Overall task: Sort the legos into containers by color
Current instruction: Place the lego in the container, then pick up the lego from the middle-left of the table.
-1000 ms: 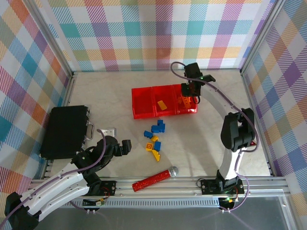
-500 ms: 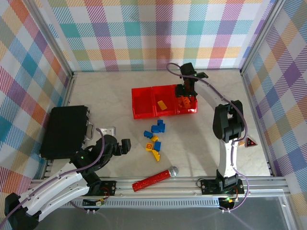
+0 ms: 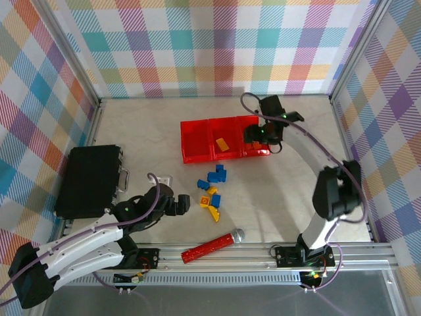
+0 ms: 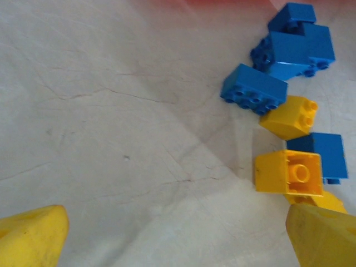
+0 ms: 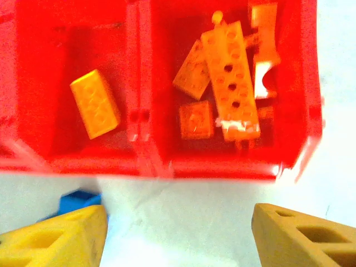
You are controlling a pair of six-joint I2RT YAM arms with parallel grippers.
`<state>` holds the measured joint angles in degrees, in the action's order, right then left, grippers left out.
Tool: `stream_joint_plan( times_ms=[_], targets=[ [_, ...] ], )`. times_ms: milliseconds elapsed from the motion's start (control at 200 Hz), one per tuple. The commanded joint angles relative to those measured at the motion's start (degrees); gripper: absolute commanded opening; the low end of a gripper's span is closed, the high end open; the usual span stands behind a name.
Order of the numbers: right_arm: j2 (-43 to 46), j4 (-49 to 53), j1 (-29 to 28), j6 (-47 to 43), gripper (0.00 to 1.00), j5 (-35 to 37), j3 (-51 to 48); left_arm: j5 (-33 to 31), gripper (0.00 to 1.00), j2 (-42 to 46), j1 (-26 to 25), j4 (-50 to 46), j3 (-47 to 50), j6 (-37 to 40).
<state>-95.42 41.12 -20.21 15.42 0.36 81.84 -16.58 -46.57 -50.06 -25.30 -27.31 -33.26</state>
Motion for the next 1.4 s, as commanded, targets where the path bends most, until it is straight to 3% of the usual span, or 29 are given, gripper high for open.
stream_joint_plan(
  times_ms=[0, 215, 445, 620, 890, 1395],
  targets=[
    [7.5, -2.7, -0.1, 4.8, 0.7, -6.6, -8.0, -1.1, 1.0, -2.3, -3.7, 1.3, -4.1, -2.7],
    [20.6, -5.3, -1.8, 10.5, 0.69, -8.9, -23.1, -2.8, 1.0, -14.1, -12.8, -0.3, -11.8, -3.9],
    [28.4, -3.5, -1.9, 10.8, 0.7, -5.0, -29.4, -0.1, 1.0, -26.1, -13.7, -6.3, -21.1, -1.3],
    [27.6, -3.4, -1.9, 9.4, 0.7, -5.3, -29.4, 0.9, 1.0, -33.2, -13.7, -10.2, -25.3, -1.6],
    [24.8, -3.4, -1.9, 8.0, 0.7, -4.8, -29.0, 2.7, 1.0, -36.8, -12.0, -11.3, -26.4, -0.5],
    [21.0, -0.7, -2.0, 4.6, 0.69, -2.3, -28.1, 5.9, 0.87, -42.0, -6.4, -13.4, -30.1, 1.6]
  ],
)
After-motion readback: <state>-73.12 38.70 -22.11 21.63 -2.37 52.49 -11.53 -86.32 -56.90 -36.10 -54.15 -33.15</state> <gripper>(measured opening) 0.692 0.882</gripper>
